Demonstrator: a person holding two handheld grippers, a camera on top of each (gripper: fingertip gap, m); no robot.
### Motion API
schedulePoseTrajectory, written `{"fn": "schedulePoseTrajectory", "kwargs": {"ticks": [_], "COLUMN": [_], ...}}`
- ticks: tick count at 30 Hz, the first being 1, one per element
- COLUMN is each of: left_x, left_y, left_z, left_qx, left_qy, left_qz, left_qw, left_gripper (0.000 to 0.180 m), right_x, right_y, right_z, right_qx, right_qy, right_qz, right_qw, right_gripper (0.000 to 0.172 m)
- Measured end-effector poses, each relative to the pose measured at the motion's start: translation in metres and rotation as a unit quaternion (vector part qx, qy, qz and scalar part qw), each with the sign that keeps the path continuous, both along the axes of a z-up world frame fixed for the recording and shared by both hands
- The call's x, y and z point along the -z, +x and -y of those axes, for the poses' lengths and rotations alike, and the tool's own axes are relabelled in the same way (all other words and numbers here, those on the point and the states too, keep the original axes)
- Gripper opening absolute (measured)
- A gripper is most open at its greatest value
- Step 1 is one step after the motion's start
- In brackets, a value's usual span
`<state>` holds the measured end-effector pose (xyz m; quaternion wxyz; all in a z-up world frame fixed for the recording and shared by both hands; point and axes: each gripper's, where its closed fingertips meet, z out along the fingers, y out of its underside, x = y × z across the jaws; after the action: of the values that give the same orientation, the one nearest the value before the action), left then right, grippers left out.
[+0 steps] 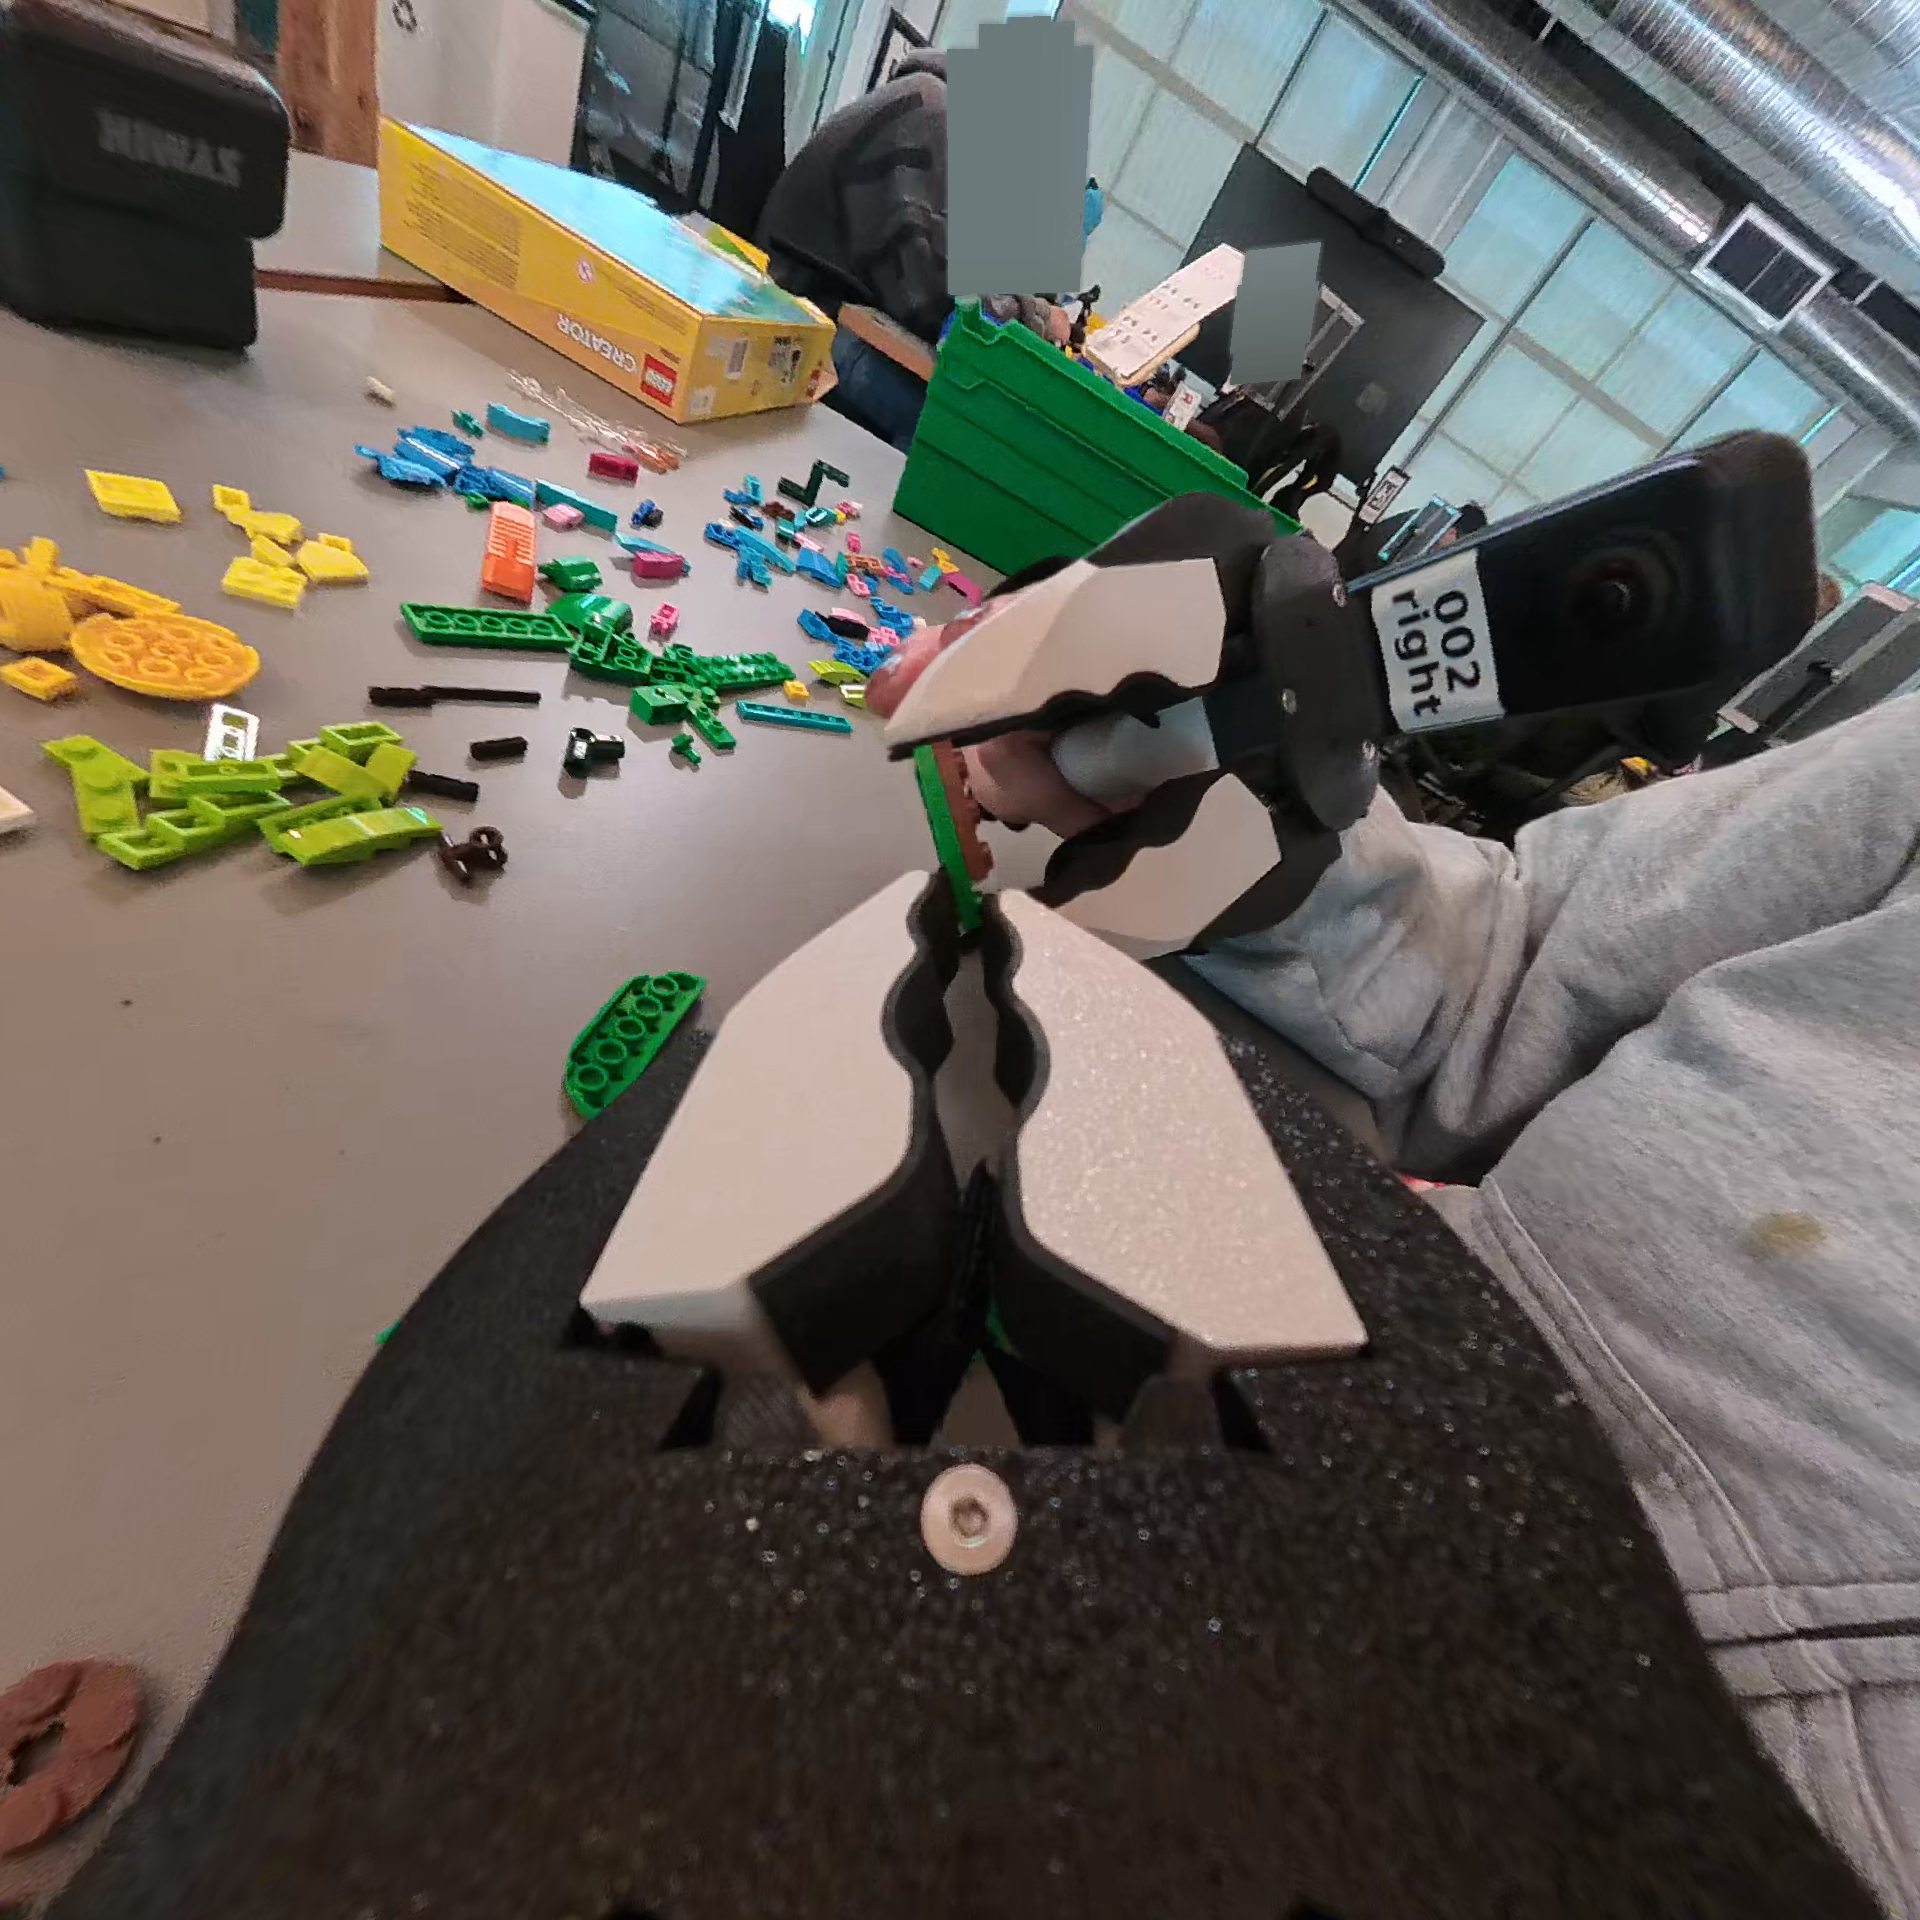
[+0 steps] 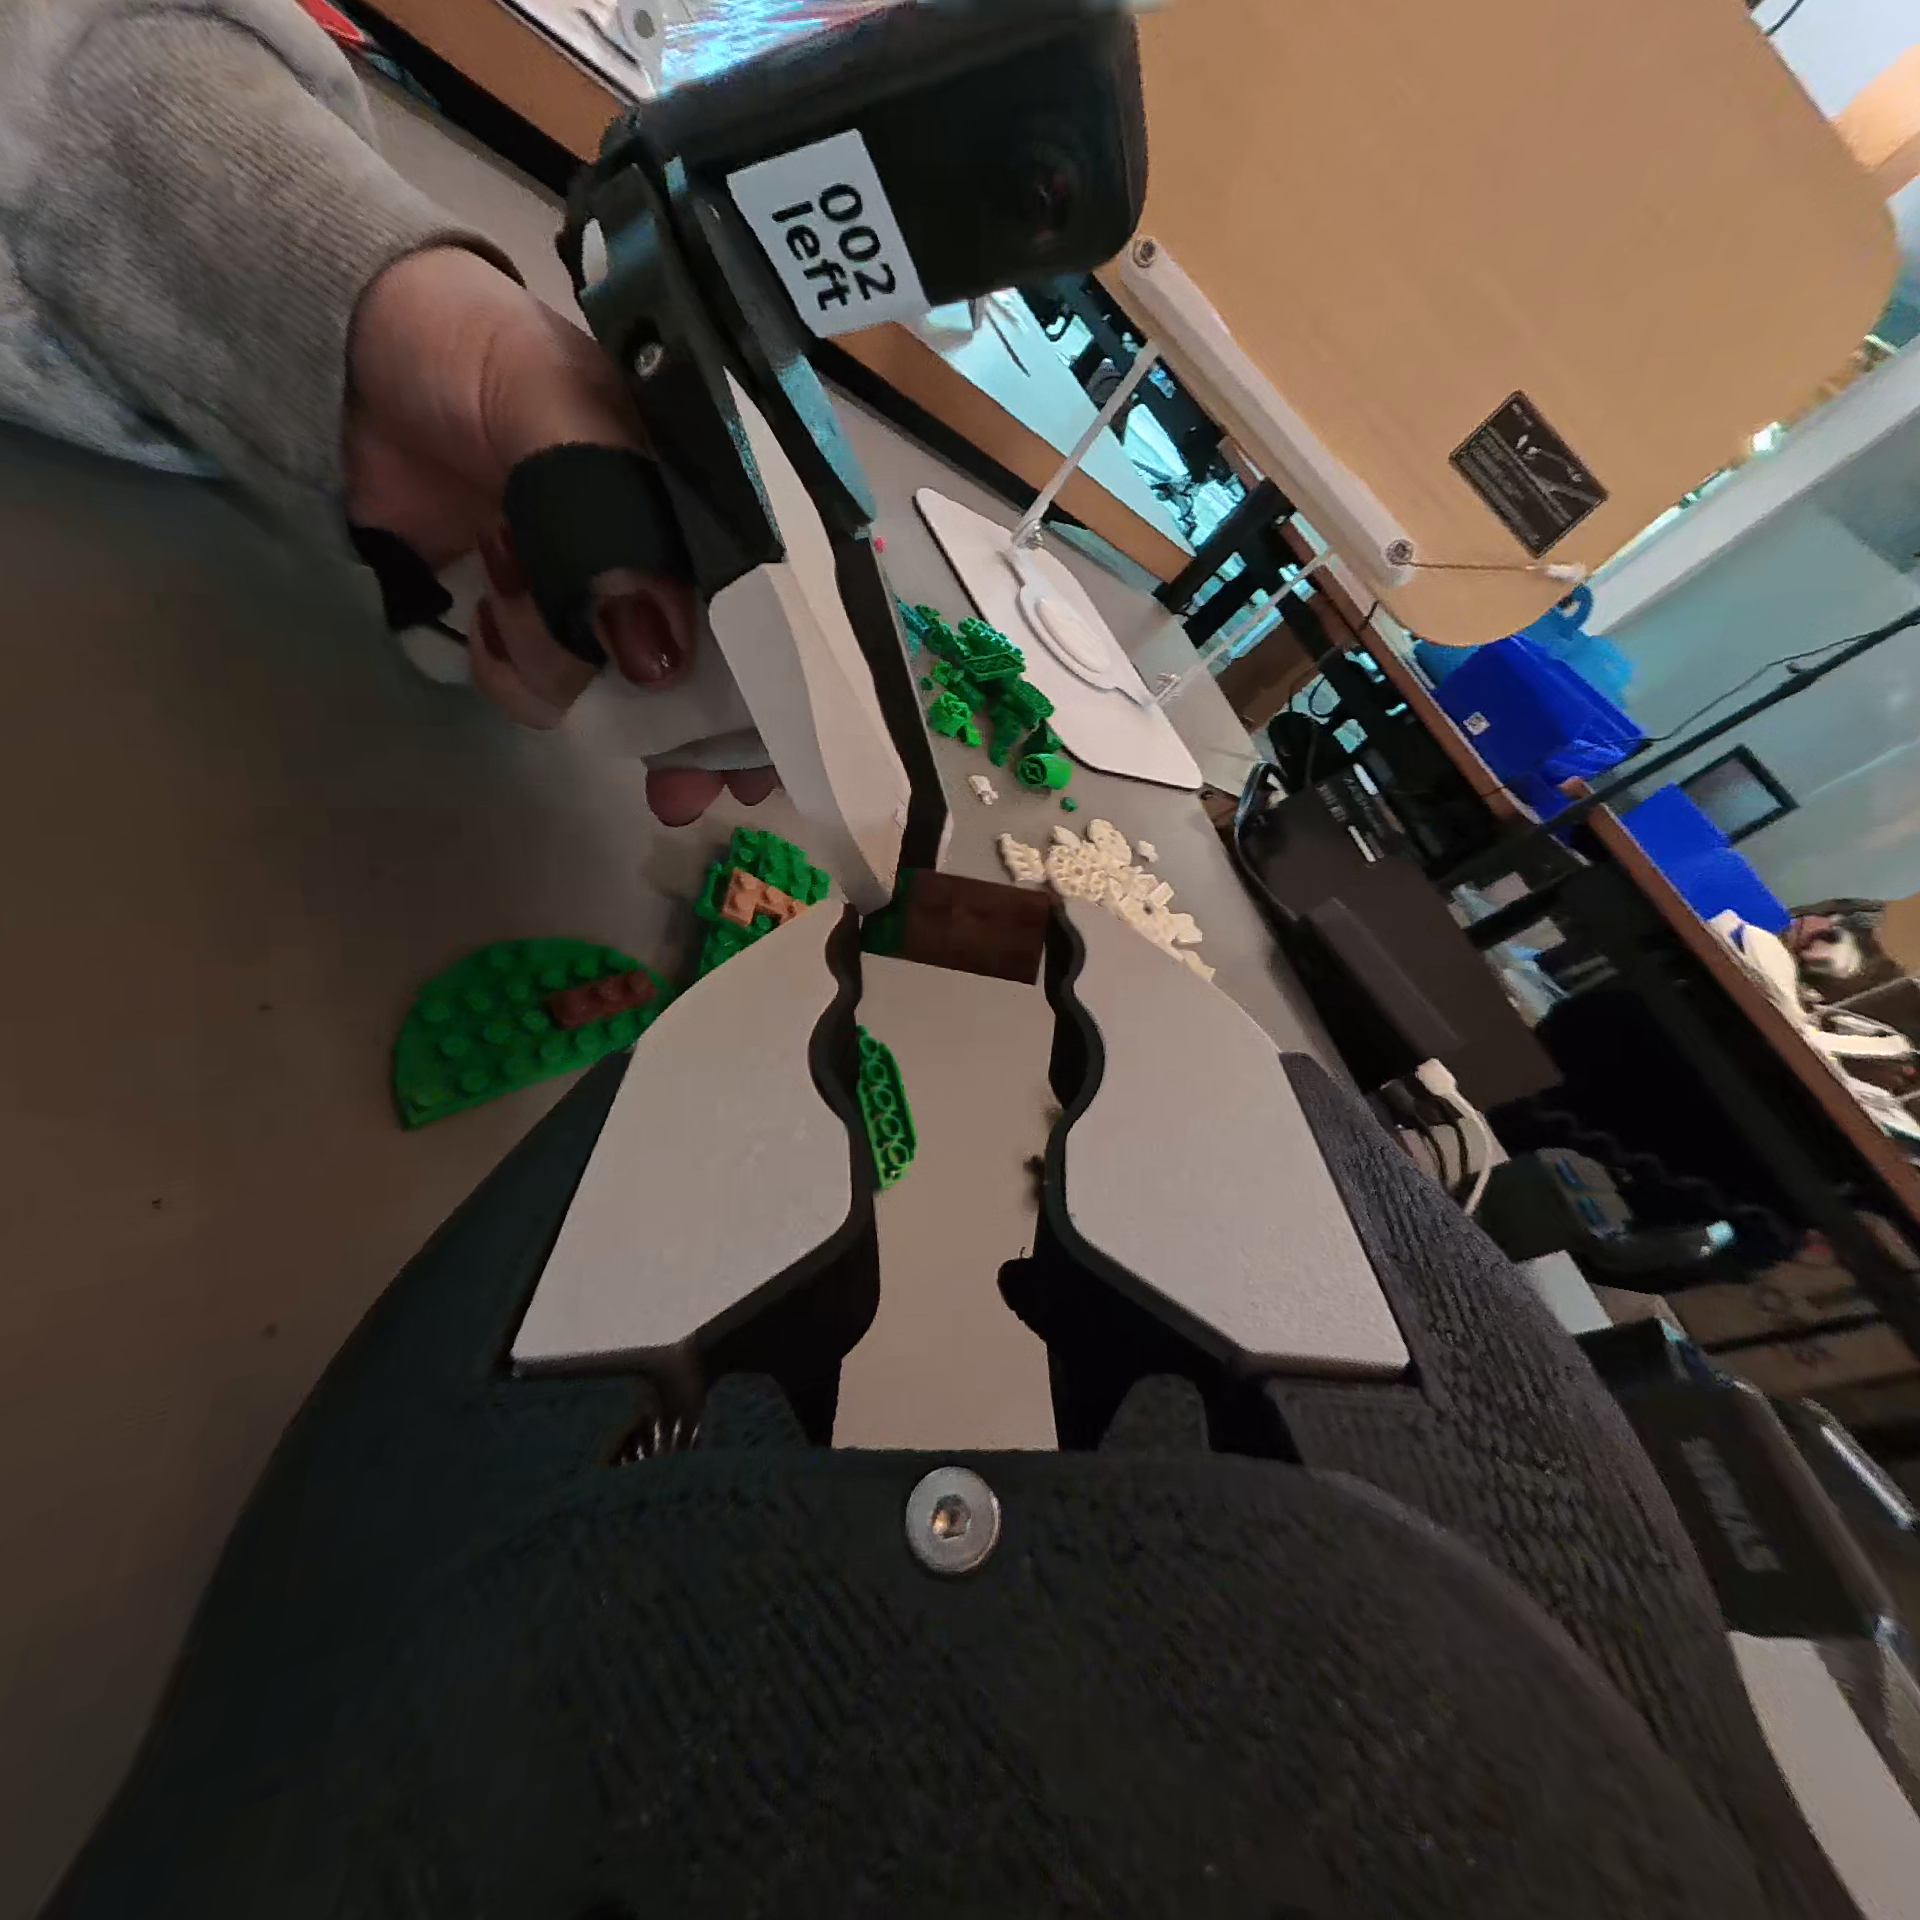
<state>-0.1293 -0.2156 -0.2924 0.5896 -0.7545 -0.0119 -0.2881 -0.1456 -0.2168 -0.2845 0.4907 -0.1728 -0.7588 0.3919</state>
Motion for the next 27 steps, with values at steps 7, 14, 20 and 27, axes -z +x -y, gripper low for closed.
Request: {"fn": "schedulePoseTrajectory", "kwargs": {"ticks": [7,14,20,27], "left_x": [0.002,0.001,-0.007,-0.032], "left_y": [0.011,0.016,0.016,0.029], "left_z": [0.002,0.003,0.004,0.012], "left_qx": [0.041,0.059,0.060,0.140], "left_qy": [-0.001,0.004,0.018,0.040], "left_qz": [0.017,0.020,0.064,0.222], "left_qw": [0.999,0.998,0.996,0.964], "left_gripper": [0.005,0.006,0.005,0.037], "right_x": [0.003,0.003,-0.006,-0.029], "right_y": [0.012,0.017,0.018,0.039], "right_z": [0.002,0.003,0.004,0.026], "right_qx": [-0.057,-0.080,-0.074,-0.174], "right_qy": [-0.064,-0.091,-0.077,-0.168], "right_qz": [0.053,0.076,0.046,0.044], "right_qw": [0.995,0.990,0.993,0.969], "right_gripper": [0.033,0.032,0.032,0.032]}}
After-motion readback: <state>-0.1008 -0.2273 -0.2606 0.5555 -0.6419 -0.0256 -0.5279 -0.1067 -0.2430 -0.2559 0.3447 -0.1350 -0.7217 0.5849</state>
